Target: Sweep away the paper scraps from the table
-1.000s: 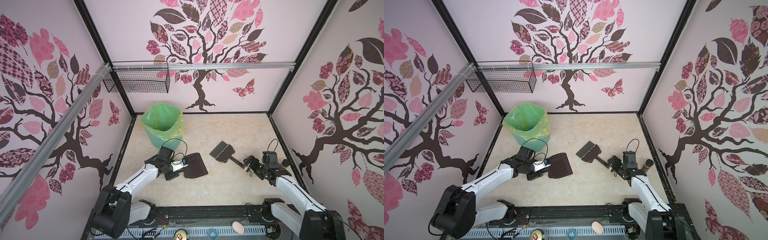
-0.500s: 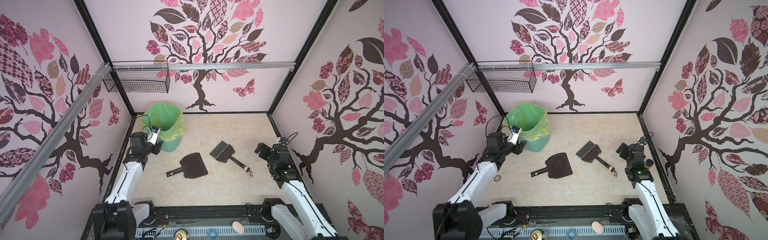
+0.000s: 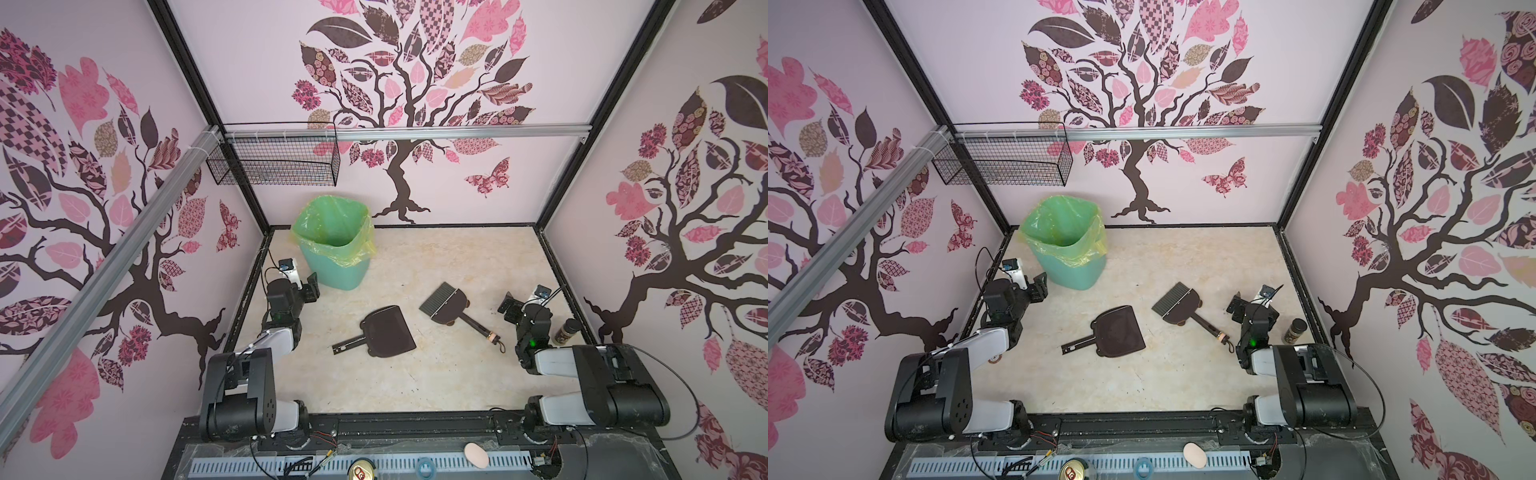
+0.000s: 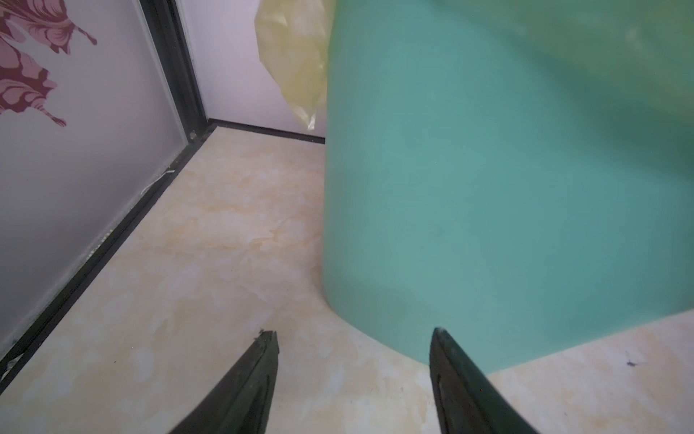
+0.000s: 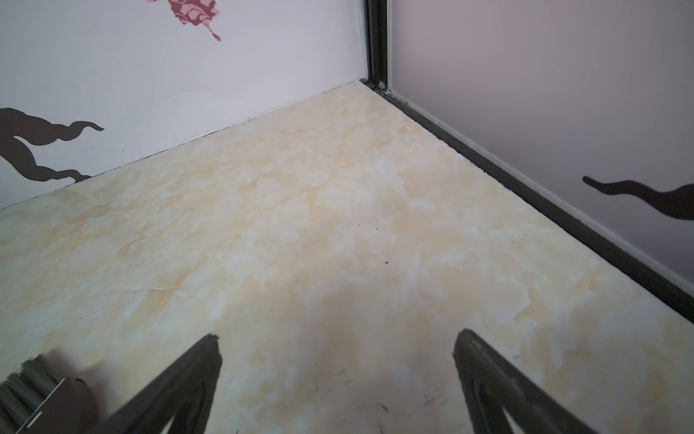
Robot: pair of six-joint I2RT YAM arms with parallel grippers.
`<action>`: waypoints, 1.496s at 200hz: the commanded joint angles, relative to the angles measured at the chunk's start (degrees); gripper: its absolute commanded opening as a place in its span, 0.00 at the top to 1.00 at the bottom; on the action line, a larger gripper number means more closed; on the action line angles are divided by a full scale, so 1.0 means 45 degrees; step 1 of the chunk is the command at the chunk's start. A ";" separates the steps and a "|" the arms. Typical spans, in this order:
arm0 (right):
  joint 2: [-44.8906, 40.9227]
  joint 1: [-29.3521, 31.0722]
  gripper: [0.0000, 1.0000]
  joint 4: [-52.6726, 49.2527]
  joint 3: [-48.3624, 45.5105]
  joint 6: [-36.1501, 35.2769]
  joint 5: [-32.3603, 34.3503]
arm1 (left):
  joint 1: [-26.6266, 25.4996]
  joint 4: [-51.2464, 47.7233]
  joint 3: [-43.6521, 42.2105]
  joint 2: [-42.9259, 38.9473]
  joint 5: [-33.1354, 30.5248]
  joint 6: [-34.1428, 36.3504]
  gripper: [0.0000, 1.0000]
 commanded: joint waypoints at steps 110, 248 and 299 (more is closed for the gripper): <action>0.0647 0.0178 0.00 0.2760 -0.0098 -0.1013 -0.0833 | 0.0130 0.0828 -0.0478 -0.0390 -0.0127 -0.0289 0.33; 0.1258 0.0639 0.00 0.3144 0.0104 -0.1196 0.0222 | 0.0519 0.2727 -0.2504 -0.0403 0.0147 0.0401 0.32; 0.1259 0.0637 0.01 0.3125 0.0099 -0.1194 0.0228 | 0.0464 0.1652 -0.1018 0.1392 0.0490 0.0648 0.26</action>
